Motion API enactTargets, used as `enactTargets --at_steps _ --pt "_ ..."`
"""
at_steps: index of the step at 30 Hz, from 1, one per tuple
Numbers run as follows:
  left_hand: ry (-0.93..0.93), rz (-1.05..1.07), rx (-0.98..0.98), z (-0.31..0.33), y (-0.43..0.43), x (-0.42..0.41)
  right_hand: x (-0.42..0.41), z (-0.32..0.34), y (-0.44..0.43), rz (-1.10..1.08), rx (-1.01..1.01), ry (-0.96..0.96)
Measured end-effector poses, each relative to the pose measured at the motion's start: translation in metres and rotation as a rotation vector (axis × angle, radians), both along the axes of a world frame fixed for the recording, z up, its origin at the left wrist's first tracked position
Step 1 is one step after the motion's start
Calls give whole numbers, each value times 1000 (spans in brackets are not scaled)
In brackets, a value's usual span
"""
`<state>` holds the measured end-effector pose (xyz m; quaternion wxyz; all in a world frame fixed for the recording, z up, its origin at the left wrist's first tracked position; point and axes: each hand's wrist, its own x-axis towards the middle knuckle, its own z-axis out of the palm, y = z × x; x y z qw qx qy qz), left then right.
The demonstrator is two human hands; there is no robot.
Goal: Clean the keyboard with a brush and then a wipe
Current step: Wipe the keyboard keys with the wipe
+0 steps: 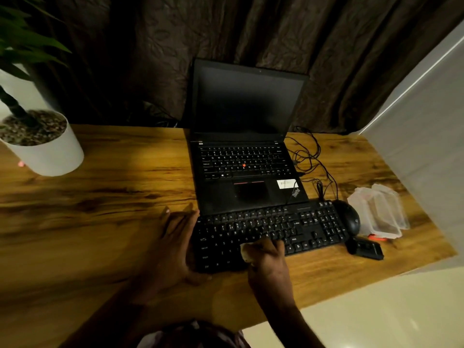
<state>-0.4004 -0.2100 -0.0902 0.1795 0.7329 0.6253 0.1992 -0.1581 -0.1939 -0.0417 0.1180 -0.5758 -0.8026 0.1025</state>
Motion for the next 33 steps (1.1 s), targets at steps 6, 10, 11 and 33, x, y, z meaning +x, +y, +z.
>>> enactTargets --at_steps 6,10,11,33 --pt "-29 8 23 0 -1 1 -3 1 -1 13 13 -6" --pt "-30 5 15 2 -1 2 -3 0 -4 126 30 1" --pt "-26 4 9 3 -1 2 2 -2 0 90 28 -5" --pt "5 2 -8 2 1 2 38 -9 14 -76 106 -57"
